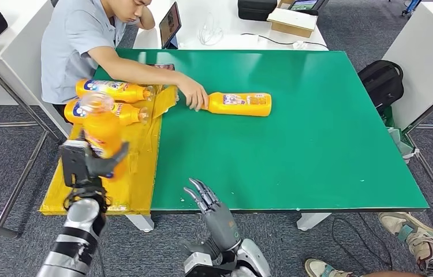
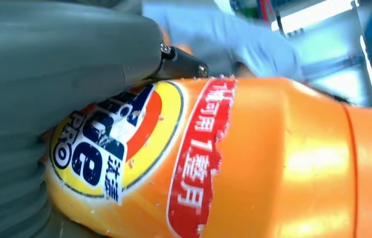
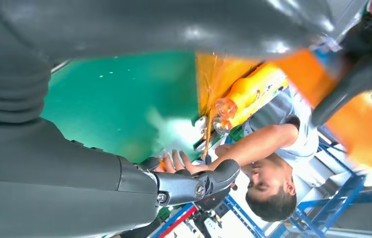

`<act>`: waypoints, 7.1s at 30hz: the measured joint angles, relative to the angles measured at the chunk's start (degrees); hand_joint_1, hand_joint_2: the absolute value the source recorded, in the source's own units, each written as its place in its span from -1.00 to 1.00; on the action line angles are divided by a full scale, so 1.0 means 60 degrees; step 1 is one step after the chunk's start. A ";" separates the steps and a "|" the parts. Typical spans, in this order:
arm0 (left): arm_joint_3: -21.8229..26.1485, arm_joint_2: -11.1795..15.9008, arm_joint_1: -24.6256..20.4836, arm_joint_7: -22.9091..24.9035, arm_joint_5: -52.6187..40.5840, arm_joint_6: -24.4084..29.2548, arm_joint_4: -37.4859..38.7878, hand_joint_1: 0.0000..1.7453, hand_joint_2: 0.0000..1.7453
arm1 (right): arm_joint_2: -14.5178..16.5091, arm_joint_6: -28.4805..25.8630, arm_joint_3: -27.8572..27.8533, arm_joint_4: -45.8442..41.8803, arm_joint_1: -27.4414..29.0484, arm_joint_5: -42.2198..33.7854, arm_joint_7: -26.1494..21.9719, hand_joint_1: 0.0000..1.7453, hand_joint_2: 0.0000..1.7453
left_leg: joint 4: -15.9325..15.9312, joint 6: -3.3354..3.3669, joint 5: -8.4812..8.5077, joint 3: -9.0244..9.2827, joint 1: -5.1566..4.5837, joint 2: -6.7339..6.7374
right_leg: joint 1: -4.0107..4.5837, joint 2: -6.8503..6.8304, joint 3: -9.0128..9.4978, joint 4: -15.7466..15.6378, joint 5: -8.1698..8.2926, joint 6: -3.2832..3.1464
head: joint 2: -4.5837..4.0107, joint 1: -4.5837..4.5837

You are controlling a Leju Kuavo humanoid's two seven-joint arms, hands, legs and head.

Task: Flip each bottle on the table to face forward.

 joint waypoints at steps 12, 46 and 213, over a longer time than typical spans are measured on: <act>-0.0149 0.0598 -0.1363 0.0942 -0.6840 -0.0643 0.3365 0.83 1.00 | -0.0014 0.1190 -0.0127 -0.1101 0.0203 -0.0053 -0.0004 -1.00 -1.00 | 0.0000 0.0003 0.0006 -0.0001 -0.0004 -0.0001 | -0.0003 0.0000 0.0003 0.0000 0.0003 0.0001 | 0.0000 0.0001; 0.0569 0.0001 -0.1100 -0.1403 -0.0221 -0.3570 0.2069 -1.00 1.00 | -0.0209 -0.0246 0.0312 -0.1143 -0.0095 0.0657 -0.0002 -1.00 -0.50 | -0.0001 -0.0009 0.0016 0.0003 -0.0007 -0.0002 | -0.0005 -0.0002 0.0008 0.0005 0.0002 -0.0001 | 0.0000 0.0004; -0.2213 -0.1271 0.2682 -0.0539 0.2302 -0.4935 -0.1622 -1.00 1.00 | 0.1163 0.2943 -0.1597 0.0337 -0.0909 -0.0288 0.0010 1.00 1.00 | 0.0000 0.0003 -0.0002 -0.0025 -0.0008 -0.0001 | -0.0005 -0.0001 -0.0028 -0.0002 -0.0001 0.0002 | 0.0000 -0.0003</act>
